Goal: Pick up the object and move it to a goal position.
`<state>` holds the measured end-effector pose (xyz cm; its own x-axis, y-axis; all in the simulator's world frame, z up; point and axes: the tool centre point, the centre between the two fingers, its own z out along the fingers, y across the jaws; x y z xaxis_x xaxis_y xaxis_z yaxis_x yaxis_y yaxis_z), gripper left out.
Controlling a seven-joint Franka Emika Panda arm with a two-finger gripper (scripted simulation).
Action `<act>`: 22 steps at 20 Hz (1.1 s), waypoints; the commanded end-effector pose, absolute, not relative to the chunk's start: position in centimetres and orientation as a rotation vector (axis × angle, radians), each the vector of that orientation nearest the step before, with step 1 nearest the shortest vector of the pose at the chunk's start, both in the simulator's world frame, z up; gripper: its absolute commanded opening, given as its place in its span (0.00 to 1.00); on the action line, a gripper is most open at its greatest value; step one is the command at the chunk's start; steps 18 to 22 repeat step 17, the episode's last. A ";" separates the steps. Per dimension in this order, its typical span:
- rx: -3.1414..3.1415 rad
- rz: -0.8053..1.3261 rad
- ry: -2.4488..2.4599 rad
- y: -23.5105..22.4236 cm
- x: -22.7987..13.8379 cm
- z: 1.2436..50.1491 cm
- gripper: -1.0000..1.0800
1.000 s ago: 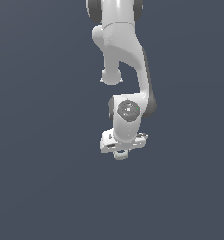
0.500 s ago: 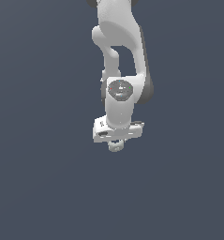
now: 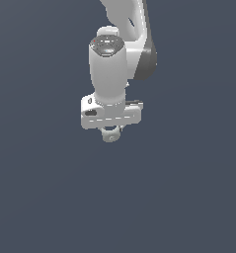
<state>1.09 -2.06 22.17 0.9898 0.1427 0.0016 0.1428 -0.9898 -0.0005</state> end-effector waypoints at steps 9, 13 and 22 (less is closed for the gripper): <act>-3.132 -0.001 -0.225 -5.5 -0.7 30.2 0.00; -3.133 0.000 -0.224 -6.1 -0.9 31.5 0.00; -3.133 0.000 -0.224 -6.2 -0.8 31.8 0.00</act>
